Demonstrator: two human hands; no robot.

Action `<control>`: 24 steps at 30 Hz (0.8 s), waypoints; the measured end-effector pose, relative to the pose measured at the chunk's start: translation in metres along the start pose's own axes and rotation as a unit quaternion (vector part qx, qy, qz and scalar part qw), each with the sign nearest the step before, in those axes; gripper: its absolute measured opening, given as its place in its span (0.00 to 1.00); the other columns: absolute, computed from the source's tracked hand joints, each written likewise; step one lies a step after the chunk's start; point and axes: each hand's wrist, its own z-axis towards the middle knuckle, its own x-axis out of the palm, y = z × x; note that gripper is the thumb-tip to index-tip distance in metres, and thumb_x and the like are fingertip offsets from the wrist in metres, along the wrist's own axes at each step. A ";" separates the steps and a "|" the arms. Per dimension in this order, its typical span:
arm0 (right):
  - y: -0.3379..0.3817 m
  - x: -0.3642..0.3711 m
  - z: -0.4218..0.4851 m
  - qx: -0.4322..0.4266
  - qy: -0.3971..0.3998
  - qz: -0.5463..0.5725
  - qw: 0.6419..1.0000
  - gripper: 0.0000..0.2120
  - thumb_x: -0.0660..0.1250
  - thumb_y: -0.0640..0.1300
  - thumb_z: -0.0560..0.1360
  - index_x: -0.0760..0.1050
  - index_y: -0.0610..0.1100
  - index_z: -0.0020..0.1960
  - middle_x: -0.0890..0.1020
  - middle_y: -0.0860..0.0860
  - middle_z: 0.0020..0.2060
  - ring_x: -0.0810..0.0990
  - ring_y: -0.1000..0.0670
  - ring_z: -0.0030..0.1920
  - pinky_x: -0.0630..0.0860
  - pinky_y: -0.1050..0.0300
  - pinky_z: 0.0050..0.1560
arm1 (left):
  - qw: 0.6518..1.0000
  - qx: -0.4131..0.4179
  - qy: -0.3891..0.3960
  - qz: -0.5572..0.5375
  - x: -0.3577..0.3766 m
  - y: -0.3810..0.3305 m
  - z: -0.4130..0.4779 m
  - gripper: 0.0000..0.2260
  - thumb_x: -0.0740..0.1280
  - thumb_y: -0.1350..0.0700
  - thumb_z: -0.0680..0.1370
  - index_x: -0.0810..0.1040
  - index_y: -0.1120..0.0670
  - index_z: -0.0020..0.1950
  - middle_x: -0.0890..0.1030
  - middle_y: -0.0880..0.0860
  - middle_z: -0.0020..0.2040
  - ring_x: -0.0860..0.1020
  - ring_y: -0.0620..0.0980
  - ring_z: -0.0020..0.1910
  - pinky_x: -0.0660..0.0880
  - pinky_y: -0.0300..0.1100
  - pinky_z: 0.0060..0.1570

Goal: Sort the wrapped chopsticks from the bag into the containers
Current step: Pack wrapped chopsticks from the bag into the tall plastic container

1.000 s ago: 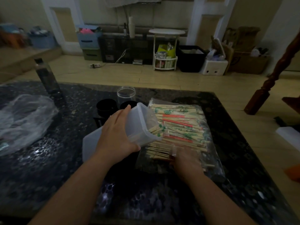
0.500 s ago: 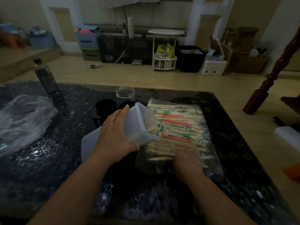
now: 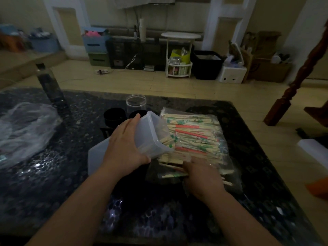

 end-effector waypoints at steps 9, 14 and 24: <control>0.007 -0.011 -0.001 -0.056 -0.030 -0.035 0.997 0.10 0.61 0.48 0.76 0.74 0.49 0.55 0.80 0.46 0.53 0.79 0.41 0.54 0.73 0.52 0.46 | 1.000 0.001 0.001 0.007 0.002 0.001 0.002 0.58 0.82 0.49 0.60 0.47 0.43 0.79 0.55 0.46 0.77 0.54 0.48 0.75 0.57 0.49 0.71; 0.011 -0.025 -0.003 -0.056 -0.042 -0.038 0.997 0.08 0.65 0.52 0.75 0.76 0.50 0.52 0.82 0.48 0.49 0.80 0.43 0.51 0.69 0.53 0.41 | 1.000 -0.006 -0.004 -0.008 0.000 -0.001 0.001 0.57 0.82 0.51 0.61 0.48 0.42 0.79 0.55 0.46 0.77 0.54 0.46 0.75 0.57 0.49 0.71; 0.018 -0.073 -0.014 -0.123 -0.339 -0.028 0.932 0.15 0.63 0.55 0.72 0.78 0.48 0.32 0.78 0.52 0.26 0.75 0.47 0.27 0.59 0.59 0.31 | 1.000 0.005 -0.001 -0.016 0.002 0.000 0.002 0.54 0.81 0.44 0.63 0.48 0.42 0.79 0.55 0.47 0.78 0.54 0.48 0.76 0.55 0.50 0.72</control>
